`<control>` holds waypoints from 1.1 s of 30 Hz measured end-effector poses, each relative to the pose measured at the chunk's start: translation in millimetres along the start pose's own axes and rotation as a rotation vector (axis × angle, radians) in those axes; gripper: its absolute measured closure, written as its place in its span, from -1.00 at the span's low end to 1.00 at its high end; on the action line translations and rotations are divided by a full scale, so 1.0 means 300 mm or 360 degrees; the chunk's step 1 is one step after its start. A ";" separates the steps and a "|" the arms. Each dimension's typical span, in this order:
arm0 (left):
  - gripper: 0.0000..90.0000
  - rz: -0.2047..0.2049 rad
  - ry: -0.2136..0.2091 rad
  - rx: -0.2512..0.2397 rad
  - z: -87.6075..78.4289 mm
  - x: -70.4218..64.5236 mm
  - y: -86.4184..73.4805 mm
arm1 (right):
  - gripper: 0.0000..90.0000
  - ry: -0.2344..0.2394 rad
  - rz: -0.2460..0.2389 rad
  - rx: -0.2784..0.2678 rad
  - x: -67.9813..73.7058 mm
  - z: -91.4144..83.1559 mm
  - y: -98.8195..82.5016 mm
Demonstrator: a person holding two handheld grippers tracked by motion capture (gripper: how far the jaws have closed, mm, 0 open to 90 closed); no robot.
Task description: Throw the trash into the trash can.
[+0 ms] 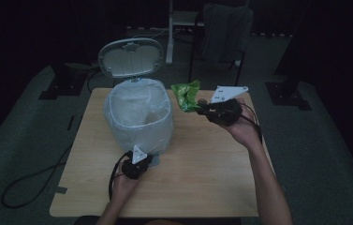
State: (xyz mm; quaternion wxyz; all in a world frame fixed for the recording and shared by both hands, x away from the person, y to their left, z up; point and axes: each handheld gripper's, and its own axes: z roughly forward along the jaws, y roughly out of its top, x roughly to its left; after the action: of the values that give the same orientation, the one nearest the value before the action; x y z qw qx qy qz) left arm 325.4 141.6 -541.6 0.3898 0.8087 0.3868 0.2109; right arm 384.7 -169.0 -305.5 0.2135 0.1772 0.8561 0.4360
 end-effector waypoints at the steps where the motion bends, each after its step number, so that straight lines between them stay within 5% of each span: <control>1: 1.00 0.0001 0.0000 0.0000 0.000 0.000 0.000 | 0.82 0.0001 -0.0005 -0.0003 0.001 0.001 0.005; 33: 1.00 0.0003 0.0000 0.0003 0.000 0.001 0.000 | 0.82 0.0030 -0.0078 -0.0064 0.010 0.042 0.118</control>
State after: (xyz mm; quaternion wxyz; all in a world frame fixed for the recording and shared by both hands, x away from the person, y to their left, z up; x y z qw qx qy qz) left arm 325.5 141.8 -541.5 0.3888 0.8095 0.3861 0.2108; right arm 392.9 -139.3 -283.7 0.2196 0.1477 0.8532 0.4494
